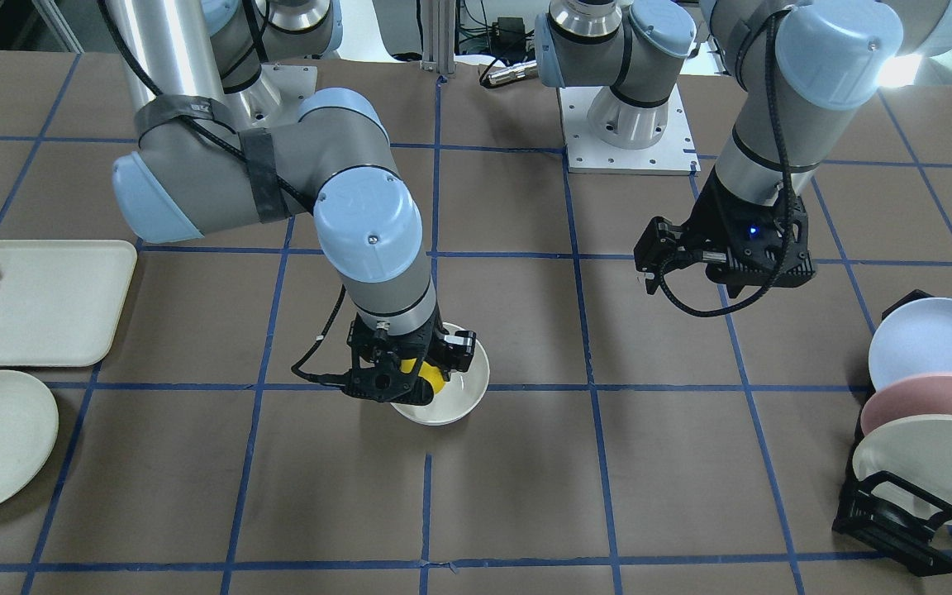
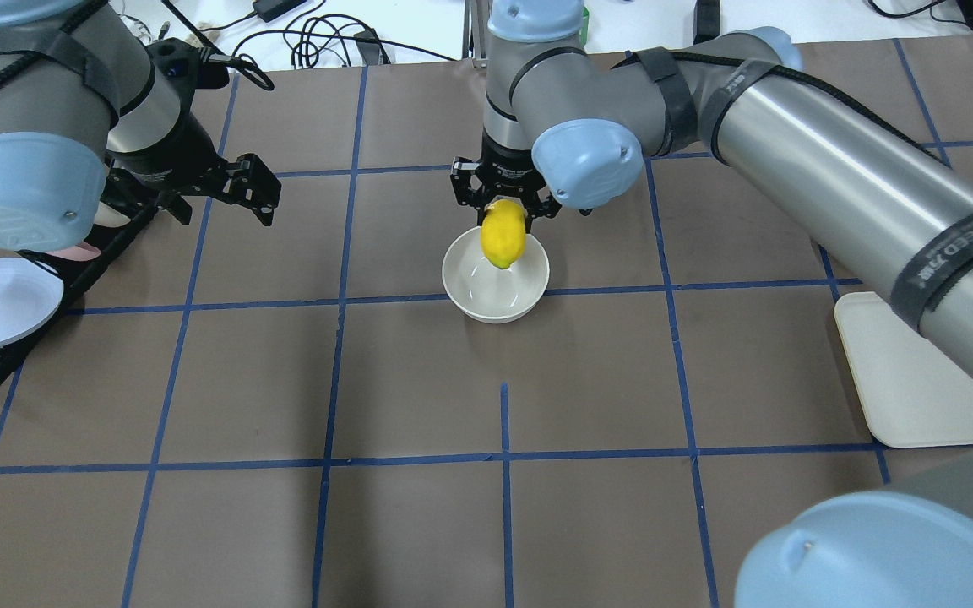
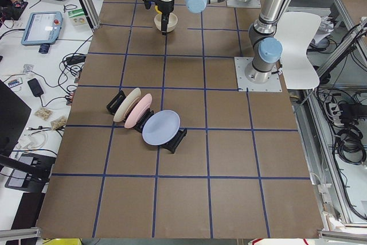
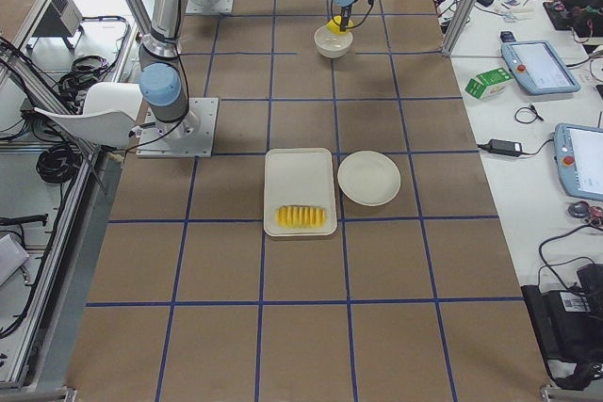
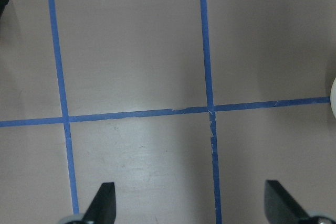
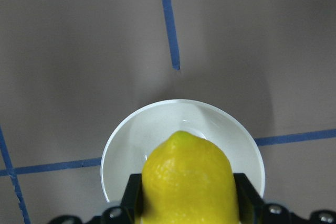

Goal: Place bowl and put lemon in it

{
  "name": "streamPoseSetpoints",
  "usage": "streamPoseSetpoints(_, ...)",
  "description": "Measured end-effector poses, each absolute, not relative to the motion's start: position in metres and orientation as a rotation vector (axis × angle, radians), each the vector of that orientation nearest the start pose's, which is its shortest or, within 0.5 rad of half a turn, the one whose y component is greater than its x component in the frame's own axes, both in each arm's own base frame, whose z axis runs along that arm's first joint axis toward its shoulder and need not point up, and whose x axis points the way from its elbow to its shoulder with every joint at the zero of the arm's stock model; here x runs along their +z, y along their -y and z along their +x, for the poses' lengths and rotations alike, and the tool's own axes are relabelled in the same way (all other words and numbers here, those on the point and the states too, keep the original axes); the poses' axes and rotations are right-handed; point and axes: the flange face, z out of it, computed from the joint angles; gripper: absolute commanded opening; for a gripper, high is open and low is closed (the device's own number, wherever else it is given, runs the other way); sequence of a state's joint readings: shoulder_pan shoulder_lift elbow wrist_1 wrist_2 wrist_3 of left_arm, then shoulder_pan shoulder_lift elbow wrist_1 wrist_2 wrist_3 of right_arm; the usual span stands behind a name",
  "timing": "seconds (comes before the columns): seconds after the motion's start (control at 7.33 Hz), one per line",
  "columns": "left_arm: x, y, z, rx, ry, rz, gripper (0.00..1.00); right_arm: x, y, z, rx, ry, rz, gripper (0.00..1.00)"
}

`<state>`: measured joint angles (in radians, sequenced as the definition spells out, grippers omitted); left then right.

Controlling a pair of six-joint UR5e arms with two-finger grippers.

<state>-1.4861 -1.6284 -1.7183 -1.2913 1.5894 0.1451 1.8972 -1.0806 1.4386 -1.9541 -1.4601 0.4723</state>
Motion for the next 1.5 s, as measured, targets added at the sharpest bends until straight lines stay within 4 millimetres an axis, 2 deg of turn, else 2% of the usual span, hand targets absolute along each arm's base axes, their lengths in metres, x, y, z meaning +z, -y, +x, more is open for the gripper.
streamPoseSetpoints(0.27, 0.416, 0.524, -0.088, -0.111, -3.109, 0.085, 1.00, 0.278, 0.588, 0.365, 0.041, -3.032, 0.180, 0.00)
streamPoseSetpoints(0.55, 0.422, 0.527, -0.089, -0.119, -3.108, 0.046, 1.00, 0.265, 0.589, 0.364, 0.043, -3.066, 0.166, 0.00)
streamPoseSetpoints(0.68, 0.426, 0.531, -0.090, -0.113, -3.109, 0.032, 1.00, 0.259, 0.589, 0.363, 0.051, -3.080, 0.167, 0.04)
streamPoseSetpoints(0.82, 0.430, 0.533, -0.090, -0.099, -3.110, 0.024, 1.00, 0.251, 0.590, 0.362, 0.066, -3.089, 0.174, 0.23)
streamPoseSetpoints(1.09, 0.435, 0.531, -0.091, -0.095, -3.110, 0.021, 1.00, 0.238, 0.592, 0.362, 0.091, -3.100, 0.188, 0.77)
streamPoseSetpoints(1.5, 0.441, 0.530, -0.092, -0.110, -3.110, 0.023, 1.00, 0.236, 0.592, 0.362, 0.092, -3.103, 0.191, 1.00)
